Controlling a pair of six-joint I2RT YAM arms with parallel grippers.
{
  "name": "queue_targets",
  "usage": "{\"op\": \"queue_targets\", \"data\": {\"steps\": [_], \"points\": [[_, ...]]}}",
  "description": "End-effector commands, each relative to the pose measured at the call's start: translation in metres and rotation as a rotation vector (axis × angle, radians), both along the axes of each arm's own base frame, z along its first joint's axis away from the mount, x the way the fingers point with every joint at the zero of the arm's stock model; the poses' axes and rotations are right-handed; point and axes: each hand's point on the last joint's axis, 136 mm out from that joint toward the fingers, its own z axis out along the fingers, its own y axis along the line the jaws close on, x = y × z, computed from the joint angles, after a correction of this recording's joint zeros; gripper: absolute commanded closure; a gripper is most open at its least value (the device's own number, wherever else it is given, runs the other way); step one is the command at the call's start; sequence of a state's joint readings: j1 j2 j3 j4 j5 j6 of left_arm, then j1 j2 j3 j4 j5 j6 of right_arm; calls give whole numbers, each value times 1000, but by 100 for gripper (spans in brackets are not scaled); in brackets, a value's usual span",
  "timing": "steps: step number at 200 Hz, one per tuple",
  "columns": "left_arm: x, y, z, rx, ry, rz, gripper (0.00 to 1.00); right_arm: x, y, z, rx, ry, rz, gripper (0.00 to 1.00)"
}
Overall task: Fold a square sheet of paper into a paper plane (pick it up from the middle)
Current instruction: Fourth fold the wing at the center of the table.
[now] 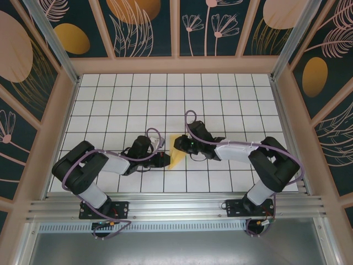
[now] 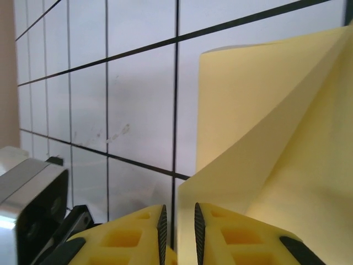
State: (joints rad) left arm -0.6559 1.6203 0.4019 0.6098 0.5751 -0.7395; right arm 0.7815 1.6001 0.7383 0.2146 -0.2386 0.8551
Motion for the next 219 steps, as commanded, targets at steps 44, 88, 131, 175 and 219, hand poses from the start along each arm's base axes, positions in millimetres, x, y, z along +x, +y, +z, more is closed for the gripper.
{"op": "queue_targets", "data": {"steps": [44, 88, 131, 175, 219], "points": [[2, 6, -3, -23, 30, 45, 100, 4, 29, -5, 71, 21, 66, 78], [4, 12, -10, -7, 48, 86, 100, 10, 32, -12, 56, 34, 62, 77], [4, 16, -16, 4, 68, 111, 100, 11, 33, -19, 51, 45, 60, 76], [4, 19, -18, 1, 90, 121, 100, 14, 35, -21, 49, 49, 66, 76], [2, 22, -25, 28, 116, 119, 100, 17, 31, -29, 15, 61, 51, 76]]}}
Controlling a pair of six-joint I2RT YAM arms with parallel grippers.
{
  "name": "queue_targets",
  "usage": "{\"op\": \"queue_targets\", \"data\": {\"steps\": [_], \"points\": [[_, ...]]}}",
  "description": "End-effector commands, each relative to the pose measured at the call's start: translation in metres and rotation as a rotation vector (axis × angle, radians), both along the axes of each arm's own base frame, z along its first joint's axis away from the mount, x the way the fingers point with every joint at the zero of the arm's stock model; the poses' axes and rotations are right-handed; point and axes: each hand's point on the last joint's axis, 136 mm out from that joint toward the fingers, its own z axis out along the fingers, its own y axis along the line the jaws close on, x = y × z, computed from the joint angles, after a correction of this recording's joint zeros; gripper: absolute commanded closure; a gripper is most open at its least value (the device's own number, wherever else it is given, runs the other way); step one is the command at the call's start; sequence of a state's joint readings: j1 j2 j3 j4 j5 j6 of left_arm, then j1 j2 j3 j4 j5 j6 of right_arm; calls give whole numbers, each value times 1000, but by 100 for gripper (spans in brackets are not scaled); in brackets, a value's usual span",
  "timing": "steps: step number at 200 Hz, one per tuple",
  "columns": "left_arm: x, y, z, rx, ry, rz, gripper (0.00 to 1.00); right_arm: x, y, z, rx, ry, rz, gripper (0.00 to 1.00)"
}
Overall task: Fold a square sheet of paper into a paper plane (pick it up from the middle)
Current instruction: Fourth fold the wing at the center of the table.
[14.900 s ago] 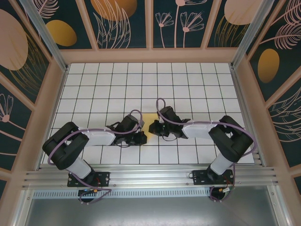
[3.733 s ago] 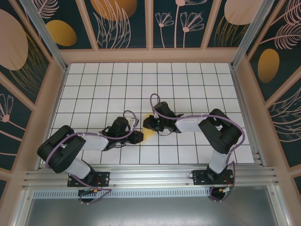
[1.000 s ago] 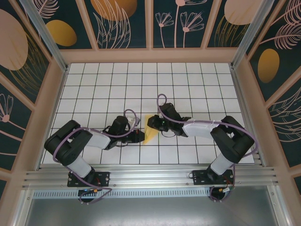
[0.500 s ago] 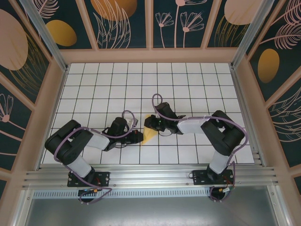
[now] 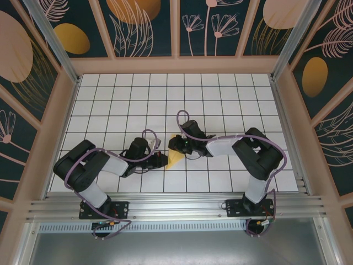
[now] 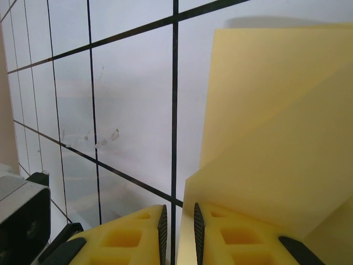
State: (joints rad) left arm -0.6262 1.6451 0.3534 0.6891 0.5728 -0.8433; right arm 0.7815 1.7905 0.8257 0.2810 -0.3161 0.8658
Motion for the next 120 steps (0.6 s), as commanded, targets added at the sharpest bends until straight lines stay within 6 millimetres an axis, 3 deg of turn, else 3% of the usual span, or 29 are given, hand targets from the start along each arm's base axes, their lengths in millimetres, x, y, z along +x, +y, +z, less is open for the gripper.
{"op": "queue_targets", "data": {"steps": [1, 82, 120], "points": [[0, 10, -16, 50, 40, 29, 100, 8, 5, 1, -1, -10, 1, 76], [3, 14, -20, 94, 48, 36, 100, 11, -1, -19, -47, 16, -23, 76], [0, 19, -19, 111, 43, 47, 90, 8, -2, -29, -43, 40, -21, 76]]}}
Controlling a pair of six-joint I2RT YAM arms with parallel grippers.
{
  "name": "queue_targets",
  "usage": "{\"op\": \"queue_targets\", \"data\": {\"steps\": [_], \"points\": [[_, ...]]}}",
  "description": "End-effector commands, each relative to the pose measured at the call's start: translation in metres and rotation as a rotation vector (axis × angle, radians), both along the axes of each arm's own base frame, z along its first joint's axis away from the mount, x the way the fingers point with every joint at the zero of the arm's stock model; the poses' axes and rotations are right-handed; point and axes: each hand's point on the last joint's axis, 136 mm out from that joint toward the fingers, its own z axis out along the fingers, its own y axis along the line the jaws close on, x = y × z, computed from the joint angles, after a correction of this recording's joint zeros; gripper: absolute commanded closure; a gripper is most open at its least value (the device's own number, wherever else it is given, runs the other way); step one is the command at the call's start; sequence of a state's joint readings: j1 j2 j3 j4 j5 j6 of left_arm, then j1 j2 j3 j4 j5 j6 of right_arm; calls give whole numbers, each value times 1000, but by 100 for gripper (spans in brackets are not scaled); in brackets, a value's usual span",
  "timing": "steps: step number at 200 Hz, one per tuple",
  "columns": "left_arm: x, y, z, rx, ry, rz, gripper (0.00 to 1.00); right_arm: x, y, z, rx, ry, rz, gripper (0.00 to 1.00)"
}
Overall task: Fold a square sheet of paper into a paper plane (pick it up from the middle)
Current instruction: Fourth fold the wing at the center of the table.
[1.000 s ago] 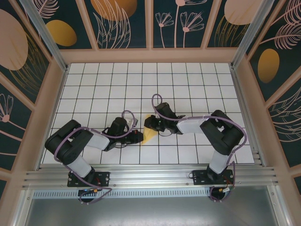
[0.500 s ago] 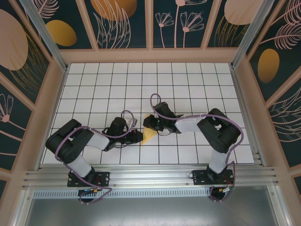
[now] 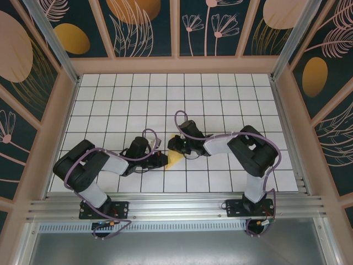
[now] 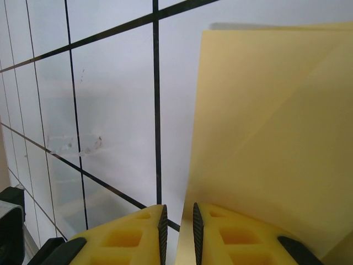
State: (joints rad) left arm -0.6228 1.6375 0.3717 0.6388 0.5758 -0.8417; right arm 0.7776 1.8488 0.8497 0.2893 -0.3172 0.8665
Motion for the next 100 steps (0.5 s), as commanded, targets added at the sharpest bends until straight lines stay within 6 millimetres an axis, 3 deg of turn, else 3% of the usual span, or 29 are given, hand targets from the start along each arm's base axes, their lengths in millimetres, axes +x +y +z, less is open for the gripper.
{"op": "queue_targets", "data": {"steps": [1, 63, 100], "points": [[-1, 19, -18, 98, 22, 47, 90, 4, -4, -14, -26, 20, -17, 76], [-7, 23, -17, 103, 15, 34, 85, 0, -10, -20, -45, 33, -28, 76], [-9, 22, -18, 104, 15, 21, 94, -3, -12, -25, -53, 44, -31, 76]]}}
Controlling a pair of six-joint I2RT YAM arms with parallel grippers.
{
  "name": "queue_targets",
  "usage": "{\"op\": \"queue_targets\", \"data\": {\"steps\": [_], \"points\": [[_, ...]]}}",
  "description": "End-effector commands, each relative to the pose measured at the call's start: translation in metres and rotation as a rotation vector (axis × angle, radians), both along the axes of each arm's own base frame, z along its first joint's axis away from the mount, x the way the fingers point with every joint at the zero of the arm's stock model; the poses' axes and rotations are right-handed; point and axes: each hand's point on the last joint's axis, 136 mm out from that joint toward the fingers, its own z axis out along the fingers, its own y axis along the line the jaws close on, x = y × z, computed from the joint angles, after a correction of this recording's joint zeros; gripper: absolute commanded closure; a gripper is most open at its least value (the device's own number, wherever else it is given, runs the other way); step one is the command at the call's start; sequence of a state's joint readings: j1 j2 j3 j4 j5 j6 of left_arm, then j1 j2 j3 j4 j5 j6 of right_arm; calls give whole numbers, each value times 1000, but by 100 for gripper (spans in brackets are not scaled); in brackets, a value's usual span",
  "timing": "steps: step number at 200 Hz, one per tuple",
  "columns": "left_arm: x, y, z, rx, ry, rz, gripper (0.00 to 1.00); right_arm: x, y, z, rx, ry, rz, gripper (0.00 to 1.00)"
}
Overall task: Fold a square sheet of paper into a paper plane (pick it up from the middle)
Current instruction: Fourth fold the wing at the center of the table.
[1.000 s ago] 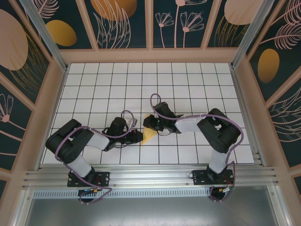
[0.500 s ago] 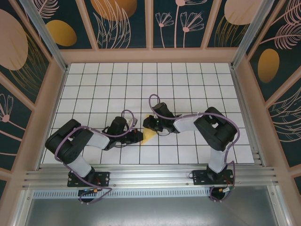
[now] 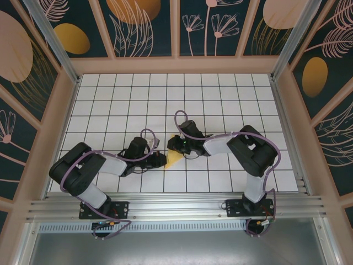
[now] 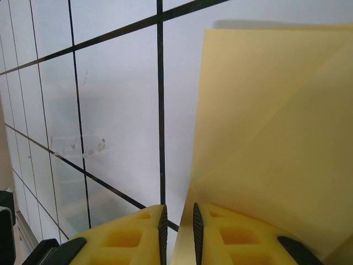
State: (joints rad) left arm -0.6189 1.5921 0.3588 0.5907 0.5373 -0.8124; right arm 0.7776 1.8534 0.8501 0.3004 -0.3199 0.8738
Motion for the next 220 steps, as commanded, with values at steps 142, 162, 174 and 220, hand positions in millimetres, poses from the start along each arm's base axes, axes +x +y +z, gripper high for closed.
{"op": "queue_targets", "data": {"steps": [142, 162, 174, 220], "points": [[-10, 23, 7, 86, 34, 46, 79, -21, -35, -56, -173, 102, -49, 88], [-2, 22, 25, 70, -5, 74, 80, -23, -36, -58, -181, 104, -47, 88], [4, 17, 35, 48, -17, 77, 83, -24, -37, -59, -190, 104, -47, 88], [16, -8, 50, -51, 6, 41, 87, -27, -41, -63, -207, 111, -50, 88]]}}
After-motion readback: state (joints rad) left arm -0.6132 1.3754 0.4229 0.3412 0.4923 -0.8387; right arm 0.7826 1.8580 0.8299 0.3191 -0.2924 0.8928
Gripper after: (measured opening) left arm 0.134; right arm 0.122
